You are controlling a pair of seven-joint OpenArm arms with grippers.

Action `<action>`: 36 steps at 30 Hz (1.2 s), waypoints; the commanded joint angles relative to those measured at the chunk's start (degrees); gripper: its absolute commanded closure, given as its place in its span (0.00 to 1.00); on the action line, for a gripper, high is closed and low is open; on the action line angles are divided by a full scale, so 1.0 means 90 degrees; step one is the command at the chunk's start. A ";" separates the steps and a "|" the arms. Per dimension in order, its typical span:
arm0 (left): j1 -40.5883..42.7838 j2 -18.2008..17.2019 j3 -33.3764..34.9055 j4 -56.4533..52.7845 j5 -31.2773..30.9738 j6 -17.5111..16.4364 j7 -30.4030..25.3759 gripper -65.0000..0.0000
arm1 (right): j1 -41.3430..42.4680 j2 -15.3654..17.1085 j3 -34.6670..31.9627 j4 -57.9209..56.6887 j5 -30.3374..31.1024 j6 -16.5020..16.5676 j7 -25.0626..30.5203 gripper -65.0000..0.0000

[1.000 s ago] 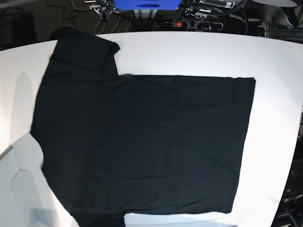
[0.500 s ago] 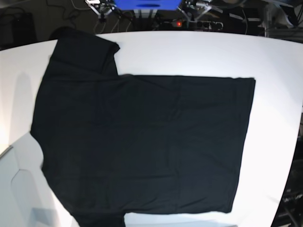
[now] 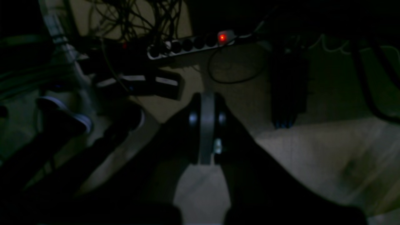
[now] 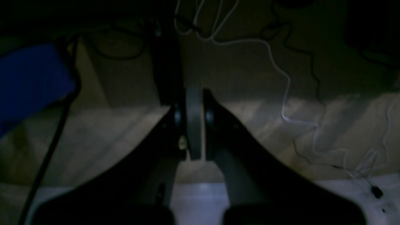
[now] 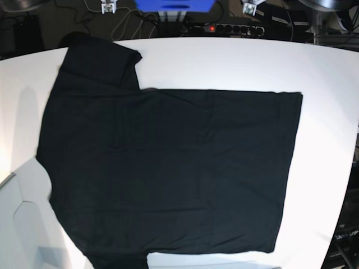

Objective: Fold the T-shirt properly
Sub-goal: 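Lower both grippers onto the shirt's shoulder corners and pinch them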

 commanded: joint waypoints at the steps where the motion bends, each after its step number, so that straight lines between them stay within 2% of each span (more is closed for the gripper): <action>1: 0.0338 -0.0109 -0.0070 0.0402 -0.0001 -0.0001 -0.0098 1.00 | -0.0242 0.0015 0.0001 0.0419 0.0018 0.0016 0.0004 1.00; 3: 0.0758 -0.0178 -0.0372 0.1134 -0.0119 -0.0021 -0.0098 1.00 | -0.0555 0.0045 0.0011 0.1132 0.0018 0.0016 -0.0143 1.00; 7: 0.1481 -0.0226 -0.1144 0.2502 -0.0998 -0.0050 -0.0088 1.00 | -0.1102 0.0211 0.0021 0.2529 0.0018 0.0016 -0.0270 1.00; 10: 0.1725 -0.0500 -0.1447 0.3254 -0.1447 -0.0050 -0.0088 1.00 | -0.1287 0.0328 0.0060 0.3389 0.0018 0.0016 -0.0465 1.00; 14: 0.1774 -0.0676 -0.1769 0.3899 -0.1847 -0.0050 -0.0088 1.00 | -0.1151 0.0504 0.0099 0.3643 0.0018 0.0016 -0.0553 1.00; 19: 0.1647 -0.0568 -0.2336 0.4504 -0.2189 -0.0050 -0.0088 0.98 | -0.0555 0.0494 0.0431 0.3672 0.0018 0.0016 -0.0553 1.00; 21: 0.1530 -0.0568 -0.2443 0.4602 -0.2316 -0.0050 -0.0069 0.91 | -0.0330 0.0426 0.0548 0.3682 0.0018 0.0026 -0.0573 1.00; 23: 0.1383 -0.0568 -0.2609 0.4699 -0.2473 -0.0060 0.0273 0.77 | -0.0115 0.0445 0.0626 0.3691 0.0018 0.0055 -0.0592 0.98; 24: 0.1286 -0.0568 -0.2687 0.4748 -0.2580 -0.0060 0.0498 0.68 | -0.0018 0.0465 0.0636 0.3691 0.0018 0.0192 -0.0602 0.95; 27: 0.0807 -0.0559 -0.2961 0.4778 -0.2922 -0.0060 0.1172 0.45 | 0.0197 0.0436 0.0743 0.3691 0.0009 0.0915 -0.0612 0.82; 29: 0.0465 -0.0500 -0.3147 0.4729 -0.3137 -0.0060 0.1494 0.37 | 0.0266 0.0396 0.0958 0.3672 0.0009 0.1100 -0.0612 0.71; 32: -0.0082 -0.0363 -0.3440 0.4592 -0.3332 -0.0060 0.1865 0.35 | 0.0422 0.0318 0.1095 0.3682 0.0009 0.1120 -0.0612 0.61; 36: -0.0805 -0.0246 -0.3674 0.4416 -0.3332 -0.0069 0.2256 0.35 | 0.0559 0.0309 0.1368 0.3682 0.0009 0.1120 -0.0612 0.59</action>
